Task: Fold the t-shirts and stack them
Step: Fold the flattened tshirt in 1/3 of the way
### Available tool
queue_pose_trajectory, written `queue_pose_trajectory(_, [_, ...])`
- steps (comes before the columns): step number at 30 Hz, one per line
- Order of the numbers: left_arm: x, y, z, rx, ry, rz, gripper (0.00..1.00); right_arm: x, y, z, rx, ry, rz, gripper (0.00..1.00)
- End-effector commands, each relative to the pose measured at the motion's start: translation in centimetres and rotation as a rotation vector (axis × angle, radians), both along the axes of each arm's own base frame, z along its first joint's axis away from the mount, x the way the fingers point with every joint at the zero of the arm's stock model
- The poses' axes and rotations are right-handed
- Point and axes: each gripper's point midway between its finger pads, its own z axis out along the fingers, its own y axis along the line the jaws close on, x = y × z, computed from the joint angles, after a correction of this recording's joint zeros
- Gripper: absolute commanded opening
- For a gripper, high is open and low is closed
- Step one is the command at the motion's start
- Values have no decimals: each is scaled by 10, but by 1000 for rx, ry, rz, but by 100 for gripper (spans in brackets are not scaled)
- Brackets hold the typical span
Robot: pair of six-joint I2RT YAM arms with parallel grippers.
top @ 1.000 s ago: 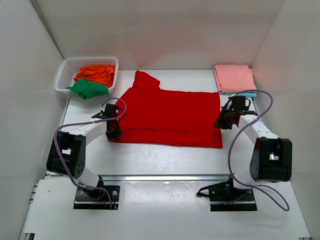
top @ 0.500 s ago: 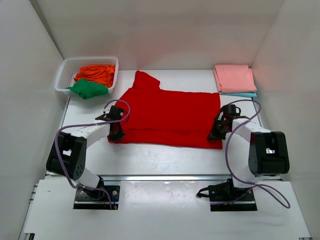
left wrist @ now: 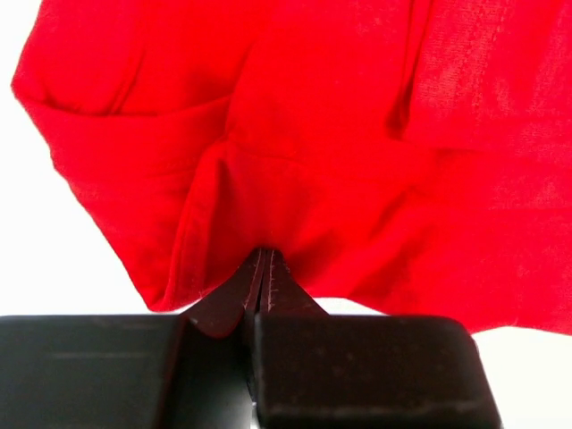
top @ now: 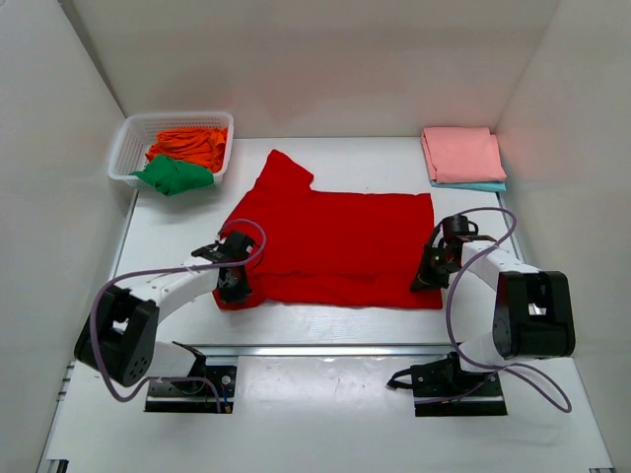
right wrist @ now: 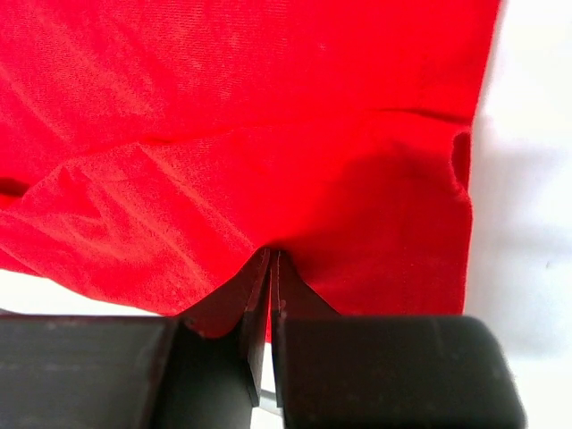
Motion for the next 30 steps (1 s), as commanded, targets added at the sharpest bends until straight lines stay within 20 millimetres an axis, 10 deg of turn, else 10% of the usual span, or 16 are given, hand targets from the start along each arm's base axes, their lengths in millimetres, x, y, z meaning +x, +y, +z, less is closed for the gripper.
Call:
queue_pose_trajectory(1, [-49,7,-5,-17,139,-3,7,-44,-11,-11,-60,143,21,4])
queue_pose_trajectory(8, [-60,4,22,-64,114,-37,4,-50,5,15,-72,185,109,4])
queue_pose_trajectory(16, [-16,3,87,-167,-84,-14,6,-17,20,60,-24,6,98,3])
queue_pose_trajectory(22, [2,-11,44,-161,-85,27,4,-1,31,33,1,-55,36,2])
queue_pose_trajectory(30, [-35,19,-1,-52,-14,88,2,-50,17,-8,-43,28,-54,0])
